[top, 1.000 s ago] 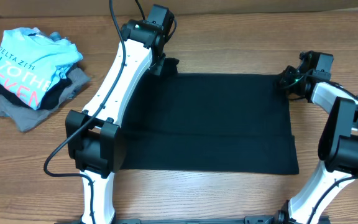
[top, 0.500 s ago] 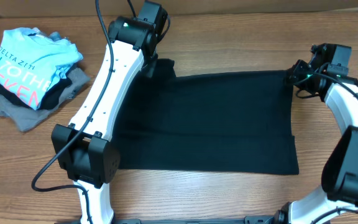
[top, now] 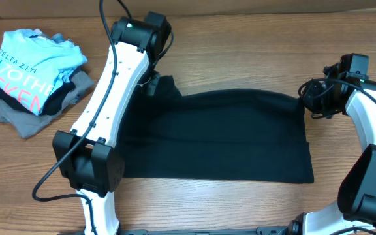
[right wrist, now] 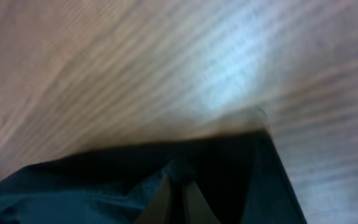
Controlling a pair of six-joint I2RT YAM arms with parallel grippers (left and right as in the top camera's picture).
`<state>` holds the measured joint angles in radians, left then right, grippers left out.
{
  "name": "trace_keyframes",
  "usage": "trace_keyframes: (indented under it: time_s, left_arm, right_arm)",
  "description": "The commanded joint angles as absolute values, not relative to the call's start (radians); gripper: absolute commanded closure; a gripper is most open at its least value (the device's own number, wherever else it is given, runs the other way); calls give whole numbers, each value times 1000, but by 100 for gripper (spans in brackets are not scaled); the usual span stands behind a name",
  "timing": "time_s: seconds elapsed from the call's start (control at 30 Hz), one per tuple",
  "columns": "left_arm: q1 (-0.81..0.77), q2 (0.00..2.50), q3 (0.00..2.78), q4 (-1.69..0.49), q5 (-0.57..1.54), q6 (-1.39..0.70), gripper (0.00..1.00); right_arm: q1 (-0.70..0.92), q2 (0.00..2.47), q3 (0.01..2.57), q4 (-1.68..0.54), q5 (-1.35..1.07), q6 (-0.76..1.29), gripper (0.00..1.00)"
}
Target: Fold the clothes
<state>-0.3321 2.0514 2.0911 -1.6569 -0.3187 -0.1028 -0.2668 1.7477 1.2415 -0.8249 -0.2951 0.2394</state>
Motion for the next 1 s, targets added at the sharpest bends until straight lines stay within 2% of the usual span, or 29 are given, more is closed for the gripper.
trace_keyframes:
  time_s: [0.0, 0.23, 0.43, 0.73, 0.97]
  left_arm:
    - [-311, 2030, 2111, -1684, -263, -120, 96]
    - [-292, 2030, 2110, -1690, -181, -109, 95]
    - [-273, 2027, 2073, -1690, -104, -105, 96]
    - [-254, 1963, 1860, -1690, -91, -131, 96]
    - [-255, 1951, 1850, -1691, -12, -120, 95]
  right_arm:
    - [-271, 1722, 1260, -865, -276, 238, 96]
    - [-271, 1722, 1260, -1044, -77, 274, 96]
    - [-271, 1722, 1260, -1078, -68, 287, 96]
    - [-271, 1723, 1260, -1134, -27, 288, 96]
    - [-271, 1723, 1260, -1177, 9, 288, 96]
